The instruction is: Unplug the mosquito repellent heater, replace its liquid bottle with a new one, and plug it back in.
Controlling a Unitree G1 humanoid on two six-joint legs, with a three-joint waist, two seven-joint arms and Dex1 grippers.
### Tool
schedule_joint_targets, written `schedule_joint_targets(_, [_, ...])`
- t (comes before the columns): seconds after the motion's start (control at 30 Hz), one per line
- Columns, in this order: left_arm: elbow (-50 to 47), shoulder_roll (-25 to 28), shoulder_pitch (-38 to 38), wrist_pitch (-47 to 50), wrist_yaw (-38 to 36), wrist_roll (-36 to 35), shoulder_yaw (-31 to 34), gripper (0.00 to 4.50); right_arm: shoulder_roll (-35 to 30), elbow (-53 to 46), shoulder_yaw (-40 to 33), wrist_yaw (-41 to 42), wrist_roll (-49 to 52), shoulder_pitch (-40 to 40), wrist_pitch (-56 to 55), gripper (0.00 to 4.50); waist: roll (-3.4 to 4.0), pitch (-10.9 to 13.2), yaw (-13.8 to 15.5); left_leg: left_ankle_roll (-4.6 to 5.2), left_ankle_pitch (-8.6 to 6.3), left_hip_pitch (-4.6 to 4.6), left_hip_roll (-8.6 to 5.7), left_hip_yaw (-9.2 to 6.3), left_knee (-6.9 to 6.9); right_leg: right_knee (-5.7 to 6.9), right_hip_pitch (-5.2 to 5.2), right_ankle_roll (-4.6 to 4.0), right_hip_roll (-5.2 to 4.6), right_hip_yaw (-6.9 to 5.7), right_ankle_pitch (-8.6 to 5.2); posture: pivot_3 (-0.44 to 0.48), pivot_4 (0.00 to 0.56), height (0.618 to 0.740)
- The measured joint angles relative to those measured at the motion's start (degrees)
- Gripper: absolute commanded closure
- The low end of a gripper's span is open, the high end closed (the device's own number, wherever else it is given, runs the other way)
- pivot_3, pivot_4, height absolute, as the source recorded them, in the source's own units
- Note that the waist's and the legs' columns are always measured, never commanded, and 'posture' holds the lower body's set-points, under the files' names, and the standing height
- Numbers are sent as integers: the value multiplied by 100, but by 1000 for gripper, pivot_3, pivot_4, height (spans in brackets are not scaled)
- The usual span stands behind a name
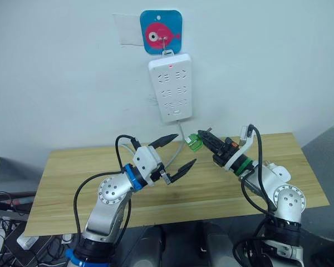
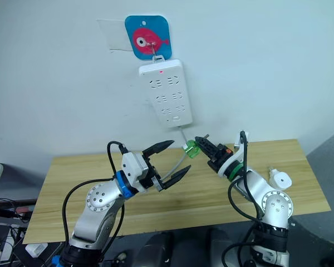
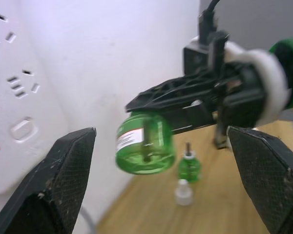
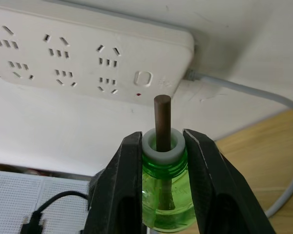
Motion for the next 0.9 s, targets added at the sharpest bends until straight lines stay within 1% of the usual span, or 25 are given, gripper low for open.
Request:
schedule_joint_targets(0.13, [291,-140,-112,-228,144,101,-53,0,-151,4,159,-274,472,-23,-104,3626,-1,-1,-23,1,0,0,2,-2,-1,6,0,0,3,-6,0,2,235,740])
schedule_joint_targets(0.23, [320,-293,-150,-264,242,129,-144,0,-236,3,340,-412,769,-21,-196,3626,-1,-1,-34,1,0,0,2,0,-1,7,1,0,3,-6,0,0,235,740])
schedule_joint_targets(0.37, [384,-382,-163,-272,328,146,-173,0,-342,-30,564,-516,950,0,-343,3626,-1,-1,-37,2,1,0,3,1,0,7,1,1,9,-6,0,-4,237,740])
schedule_joint_targets(0.67, [568,-449,-284,-389,350,138,-164,0,-593,-148,819,-544,1195,103,-629,3626,-1,-1,-38,2,1,0,4,1,1,7,2,1,18,-5,0,-16,240,740])
schedule_joint_targets(0.77, [605,-510,-359,-444,356,79,-152,610,-659,-163,907,-543,1277,146,-709,3626,-1,-1,-38,3,1,0,4,2,1,7,2,0,18,-4,0,-16,240,740])
schedule_joint_targets(0.9, [643,-523,-385,-466,342,46,-157,1911,-683,-202,1001,-545,1324,148,-848,3626,-2,-1,-38,3,2,0,4,2,1,7,2,0,18,-4,0,-16,240,740])
